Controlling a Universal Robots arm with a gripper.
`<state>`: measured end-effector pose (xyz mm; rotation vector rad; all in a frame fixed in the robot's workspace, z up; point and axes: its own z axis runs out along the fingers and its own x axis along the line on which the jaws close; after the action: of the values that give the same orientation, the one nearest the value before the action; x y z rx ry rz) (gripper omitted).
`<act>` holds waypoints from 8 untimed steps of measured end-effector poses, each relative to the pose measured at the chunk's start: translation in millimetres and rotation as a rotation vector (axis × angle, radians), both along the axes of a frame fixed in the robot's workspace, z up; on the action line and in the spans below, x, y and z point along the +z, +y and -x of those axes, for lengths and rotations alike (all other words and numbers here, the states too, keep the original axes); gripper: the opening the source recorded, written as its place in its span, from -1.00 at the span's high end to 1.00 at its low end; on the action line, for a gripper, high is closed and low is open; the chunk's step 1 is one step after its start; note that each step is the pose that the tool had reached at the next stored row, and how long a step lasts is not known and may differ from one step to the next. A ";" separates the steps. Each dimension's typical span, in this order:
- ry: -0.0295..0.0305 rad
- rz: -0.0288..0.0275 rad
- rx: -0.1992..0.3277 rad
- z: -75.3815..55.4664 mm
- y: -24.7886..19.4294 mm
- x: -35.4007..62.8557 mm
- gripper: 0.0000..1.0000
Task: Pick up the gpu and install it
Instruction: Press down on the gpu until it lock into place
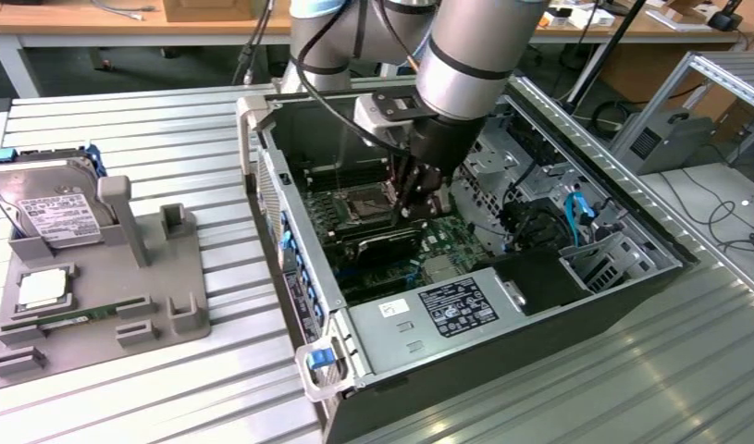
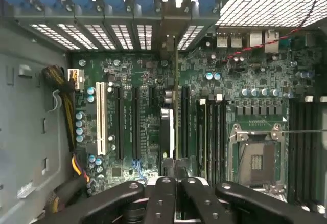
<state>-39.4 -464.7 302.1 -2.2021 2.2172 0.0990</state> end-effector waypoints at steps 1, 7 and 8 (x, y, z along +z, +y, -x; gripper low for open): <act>0.0000 0.0001 0.000 0.0 0.0 5.2 0.79; 0.0001 0.0001 0.000 -0.1 0.0 30.5 0.79; 0.0000 -0.0001 0.000 -0.1 0.0 30.5 0.79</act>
<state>-39.2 -464.7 332.6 -2.2022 2.2171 0.0991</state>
